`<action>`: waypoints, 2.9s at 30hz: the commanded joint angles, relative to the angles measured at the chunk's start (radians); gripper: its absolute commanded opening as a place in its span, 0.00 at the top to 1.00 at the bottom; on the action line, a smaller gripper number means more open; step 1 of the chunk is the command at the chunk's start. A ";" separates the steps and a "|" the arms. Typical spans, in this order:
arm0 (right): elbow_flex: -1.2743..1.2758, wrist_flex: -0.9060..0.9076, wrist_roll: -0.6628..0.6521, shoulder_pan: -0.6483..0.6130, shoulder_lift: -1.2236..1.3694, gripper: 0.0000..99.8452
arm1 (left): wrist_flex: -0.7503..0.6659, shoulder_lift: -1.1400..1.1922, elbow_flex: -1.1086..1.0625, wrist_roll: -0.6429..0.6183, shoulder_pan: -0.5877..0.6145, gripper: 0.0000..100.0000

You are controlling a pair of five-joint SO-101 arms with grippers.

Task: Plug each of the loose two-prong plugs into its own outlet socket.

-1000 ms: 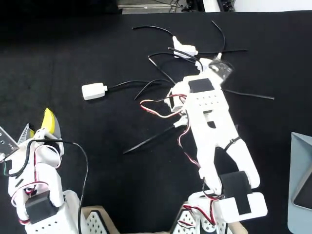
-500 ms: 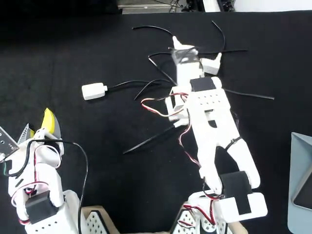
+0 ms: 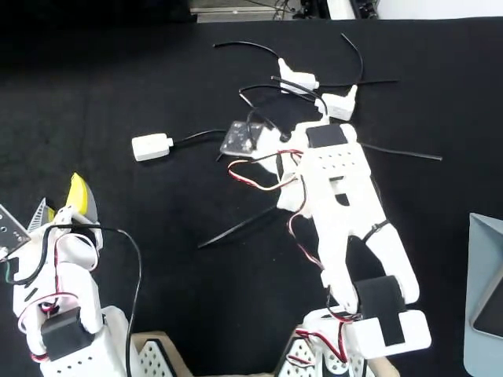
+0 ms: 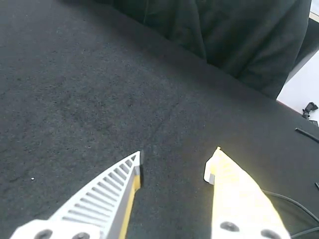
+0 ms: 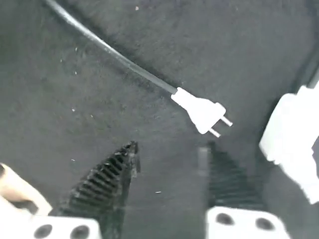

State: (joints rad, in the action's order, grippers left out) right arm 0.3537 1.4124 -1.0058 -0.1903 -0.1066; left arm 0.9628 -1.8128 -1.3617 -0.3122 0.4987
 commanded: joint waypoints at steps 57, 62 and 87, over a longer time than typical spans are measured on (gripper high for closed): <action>0.188 -0.514 -0.087 0.028 0.231 0.82 | -0.029 -0.006 0.022 0.015 -0.015 0.77; 0.188 -0.462 -0.118 0.028 0.231 0.90 | -0.029 -0.006 0.022 0.015 -0.015 0.77; -0.036 -0.025 0.203 -0.087 0.139 0.81 | -0.029 -0.006 0.022 0.015 -0.015 0.77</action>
State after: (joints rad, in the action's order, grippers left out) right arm 0.3046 1.3633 -0.8109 -0.2608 0.1220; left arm 0.9628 -1.8128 -1.3617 -0.3046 0.4987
